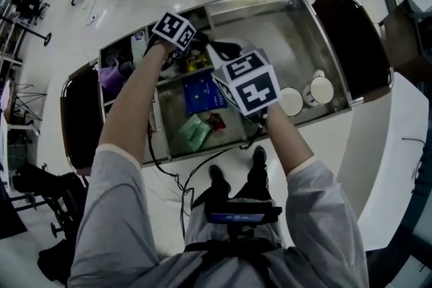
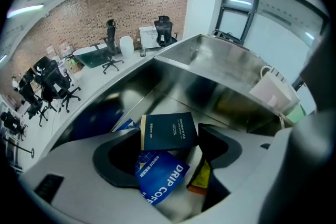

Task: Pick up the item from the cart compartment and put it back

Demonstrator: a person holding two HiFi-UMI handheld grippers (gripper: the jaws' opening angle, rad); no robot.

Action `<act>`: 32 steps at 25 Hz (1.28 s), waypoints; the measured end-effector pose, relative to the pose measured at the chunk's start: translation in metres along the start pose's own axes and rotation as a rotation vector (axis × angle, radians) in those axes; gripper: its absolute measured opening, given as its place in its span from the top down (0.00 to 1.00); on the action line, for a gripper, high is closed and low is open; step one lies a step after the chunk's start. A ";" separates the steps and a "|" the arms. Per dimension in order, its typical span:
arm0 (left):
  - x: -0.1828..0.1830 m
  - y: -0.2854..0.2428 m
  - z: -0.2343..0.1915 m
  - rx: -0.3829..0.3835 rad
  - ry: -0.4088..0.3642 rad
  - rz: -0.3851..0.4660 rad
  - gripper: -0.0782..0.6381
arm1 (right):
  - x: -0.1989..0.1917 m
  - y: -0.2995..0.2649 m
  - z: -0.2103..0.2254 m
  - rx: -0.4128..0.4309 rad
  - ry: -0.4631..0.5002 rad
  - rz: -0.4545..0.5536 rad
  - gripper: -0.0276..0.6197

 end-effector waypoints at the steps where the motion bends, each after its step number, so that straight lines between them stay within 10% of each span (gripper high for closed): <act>1: 0.000 0.000 0.000 0.004 0.000 0.003 0.40 | 0.000 0.000 0.000 0.001 0.001 0.001 0.94; 19: -0.002 0.042 -0.002 0.040 0.052 0.152 0.42 | -0.003 0.001 -0.002 -0.007 0.001 -0.010 0.94; 32: -0.042 0.110 0.023 0.059 0.128 0.405 0.42 | -0.005 0.015 -0.019 -0.010 0.031 -0.002 0.94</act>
Point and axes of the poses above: the fingertips, and each gripper's own axes: y backward along the fingers, z to its right, x out of its top, the point moved 9 cm from there along y, backward along the fingers, and after that the axes turned 8 degrees about -z, right-handed, at the moved point
